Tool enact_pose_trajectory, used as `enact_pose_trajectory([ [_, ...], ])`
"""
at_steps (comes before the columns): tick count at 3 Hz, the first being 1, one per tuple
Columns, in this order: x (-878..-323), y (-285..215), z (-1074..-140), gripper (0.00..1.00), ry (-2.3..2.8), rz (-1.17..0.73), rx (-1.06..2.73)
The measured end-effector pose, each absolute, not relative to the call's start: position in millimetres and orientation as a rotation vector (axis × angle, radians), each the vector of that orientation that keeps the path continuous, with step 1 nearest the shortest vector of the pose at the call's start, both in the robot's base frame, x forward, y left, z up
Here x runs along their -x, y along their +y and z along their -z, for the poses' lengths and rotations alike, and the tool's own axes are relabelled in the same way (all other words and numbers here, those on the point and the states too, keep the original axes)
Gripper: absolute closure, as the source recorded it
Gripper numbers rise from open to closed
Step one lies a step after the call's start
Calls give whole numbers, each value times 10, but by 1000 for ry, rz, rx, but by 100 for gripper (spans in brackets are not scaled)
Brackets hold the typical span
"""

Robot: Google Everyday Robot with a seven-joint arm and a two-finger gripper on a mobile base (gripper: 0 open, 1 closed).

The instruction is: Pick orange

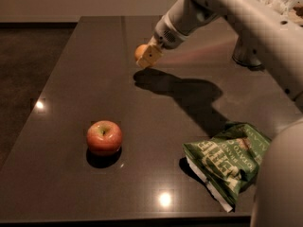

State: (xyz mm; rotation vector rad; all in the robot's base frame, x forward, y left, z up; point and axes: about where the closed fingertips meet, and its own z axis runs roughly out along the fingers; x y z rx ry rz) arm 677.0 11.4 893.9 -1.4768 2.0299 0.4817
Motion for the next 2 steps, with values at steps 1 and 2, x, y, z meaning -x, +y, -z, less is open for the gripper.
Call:
enact_pose_trajectory([
  [1,-6389,24,-9272,100,1929,-523,1568],
  [2,-6013,31,-9544,100,1826,-549,1664],
])
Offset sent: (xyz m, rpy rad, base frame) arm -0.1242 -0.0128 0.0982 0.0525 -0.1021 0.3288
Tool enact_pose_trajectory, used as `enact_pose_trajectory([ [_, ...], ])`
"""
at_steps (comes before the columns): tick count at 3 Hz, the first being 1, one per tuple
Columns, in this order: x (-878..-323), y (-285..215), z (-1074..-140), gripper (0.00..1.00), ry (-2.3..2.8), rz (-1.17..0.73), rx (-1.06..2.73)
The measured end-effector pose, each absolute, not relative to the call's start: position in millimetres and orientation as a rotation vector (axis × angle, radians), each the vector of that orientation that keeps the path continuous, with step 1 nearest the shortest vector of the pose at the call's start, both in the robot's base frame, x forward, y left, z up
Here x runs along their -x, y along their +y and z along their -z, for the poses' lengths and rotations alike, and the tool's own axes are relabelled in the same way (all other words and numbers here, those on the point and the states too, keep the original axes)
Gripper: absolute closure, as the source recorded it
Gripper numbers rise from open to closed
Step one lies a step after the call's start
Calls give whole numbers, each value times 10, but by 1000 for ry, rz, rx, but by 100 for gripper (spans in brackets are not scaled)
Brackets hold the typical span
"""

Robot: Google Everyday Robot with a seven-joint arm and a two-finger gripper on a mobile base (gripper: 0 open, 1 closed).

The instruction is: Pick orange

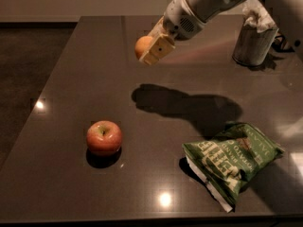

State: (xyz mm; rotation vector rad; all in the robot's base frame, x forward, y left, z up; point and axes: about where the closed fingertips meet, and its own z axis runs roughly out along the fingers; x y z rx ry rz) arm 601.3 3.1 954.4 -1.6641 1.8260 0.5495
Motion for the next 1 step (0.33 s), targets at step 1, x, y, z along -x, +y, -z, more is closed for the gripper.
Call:
enact_pose_trajectory([
  [1,-5627,49,-9791,100,1736,-552,1750],
])
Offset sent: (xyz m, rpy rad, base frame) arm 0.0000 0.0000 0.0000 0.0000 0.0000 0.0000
